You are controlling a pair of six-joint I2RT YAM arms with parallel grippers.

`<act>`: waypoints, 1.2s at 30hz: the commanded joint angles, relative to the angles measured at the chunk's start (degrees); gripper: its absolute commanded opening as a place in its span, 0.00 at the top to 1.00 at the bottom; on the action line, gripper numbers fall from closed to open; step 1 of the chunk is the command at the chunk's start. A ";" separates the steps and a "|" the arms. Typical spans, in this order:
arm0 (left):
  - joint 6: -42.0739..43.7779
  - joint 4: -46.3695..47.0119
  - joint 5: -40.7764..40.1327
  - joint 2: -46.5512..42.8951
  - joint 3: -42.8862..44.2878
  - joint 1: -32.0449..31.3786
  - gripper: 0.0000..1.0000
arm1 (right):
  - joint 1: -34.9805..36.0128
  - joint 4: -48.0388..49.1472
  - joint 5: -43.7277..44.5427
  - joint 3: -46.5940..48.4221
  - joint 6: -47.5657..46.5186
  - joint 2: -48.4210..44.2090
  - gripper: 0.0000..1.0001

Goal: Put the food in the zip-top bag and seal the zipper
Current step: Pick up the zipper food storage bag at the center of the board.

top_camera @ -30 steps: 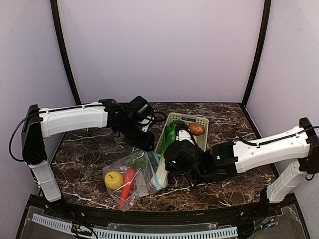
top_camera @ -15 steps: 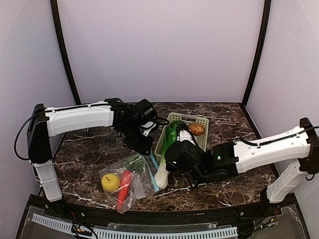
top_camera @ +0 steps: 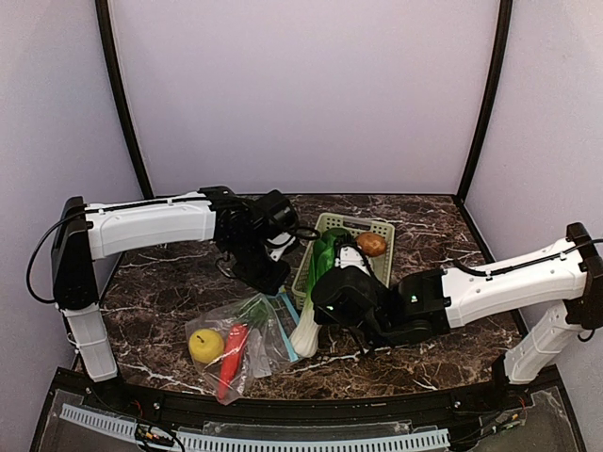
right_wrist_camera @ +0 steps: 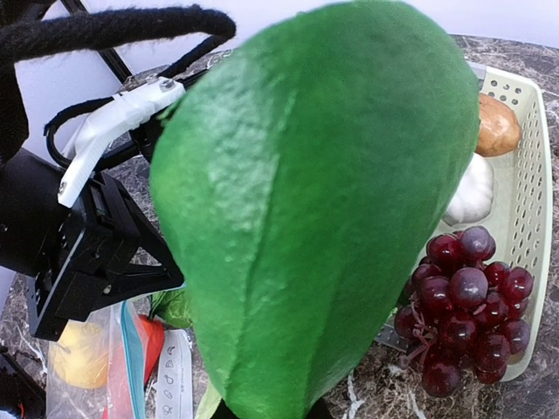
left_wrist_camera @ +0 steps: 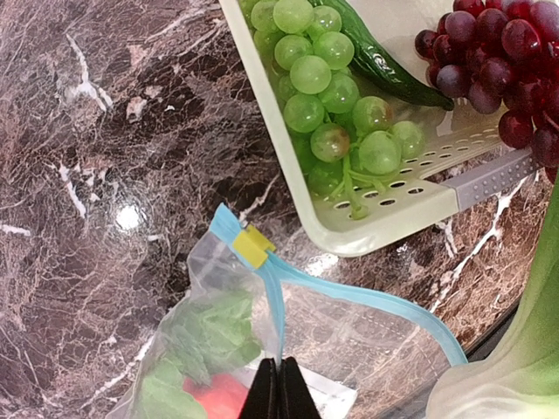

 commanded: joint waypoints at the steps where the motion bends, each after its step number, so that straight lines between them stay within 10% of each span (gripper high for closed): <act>1: -0.74 -2.03 -0.39 -1.53 1.23 -0.48 0.99 | 0.57 0.56 1.44 -0.41 0.70 -1.87 1.00; 22: -7.89 31.67 5.42 -23.83 -12.78 -0.48 0.99 | 0.58 -0.09 12.02 2.12 -5.32 -15.40 1.00; 36: -18.22 44.83 6.70 -25.11 -24.74 -0.54 0.99 | 0.58 28.78 17.63 2.72 -40.43 -5.41 1.00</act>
